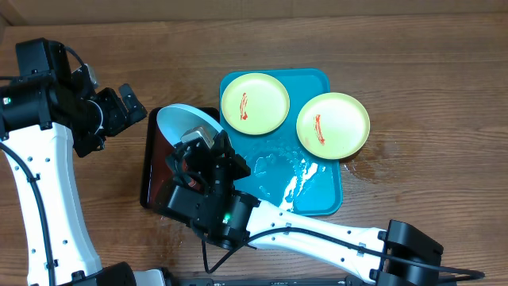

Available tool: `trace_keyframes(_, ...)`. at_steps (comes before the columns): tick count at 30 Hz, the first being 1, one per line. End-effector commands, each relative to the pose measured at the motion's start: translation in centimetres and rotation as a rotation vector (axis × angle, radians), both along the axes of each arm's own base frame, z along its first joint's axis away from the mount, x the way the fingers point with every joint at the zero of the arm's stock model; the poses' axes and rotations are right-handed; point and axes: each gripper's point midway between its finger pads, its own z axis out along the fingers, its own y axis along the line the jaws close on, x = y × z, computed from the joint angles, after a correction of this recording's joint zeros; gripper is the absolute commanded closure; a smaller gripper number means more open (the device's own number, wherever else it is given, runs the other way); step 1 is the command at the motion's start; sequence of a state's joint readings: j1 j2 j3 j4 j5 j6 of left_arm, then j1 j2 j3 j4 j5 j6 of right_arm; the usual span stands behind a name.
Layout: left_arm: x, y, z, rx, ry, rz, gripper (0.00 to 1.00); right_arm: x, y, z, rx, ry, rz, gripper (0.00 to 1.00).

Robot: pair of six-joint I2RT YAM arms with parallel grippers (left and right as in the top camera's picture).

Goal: Clean dirty plates on tray and stack at the side
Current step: 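Lift the white plate off the blue tray with the right gripper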

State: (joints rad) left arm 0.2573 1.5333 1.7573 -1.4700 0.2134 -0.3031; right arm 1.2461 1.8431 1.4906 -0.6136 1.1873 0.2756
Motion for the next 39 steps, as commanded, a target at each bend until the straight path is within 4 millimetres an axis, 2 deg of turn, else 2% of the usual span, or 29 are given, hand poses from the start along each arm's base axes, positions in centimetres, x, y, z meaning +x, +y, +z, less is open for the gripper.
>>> trace_keyframes(1, 0.1, 0.3, 0.8, 0.023, -0.031, -0.011, 0.00, 0.0, -0.2, 2.0, 0.037, -0.041, -0.018, 0.96)
trace_keyframes(34, 0.1, 0.3, 0.8, 0.022, -0.031, -0.011, 0.00, 0.3, -0.8, 2.5, 0.019, -0.068, -0.045, 0.96)
trace_keyframes(37, 0.1, 0.3, 0.8, 0.023, -0.031, -0.011, 0.00, 1.2, -1.1, 1.2, 0.100, -0.006, -0.054, 0.96)
trace_keyframes(39, 0.1, 0.3, 0.8, 0.022, -0.031, -0.011, 0.00, 1.9, -0.8, -0.7, 0.185, 0.109, -0.034, 0.96)
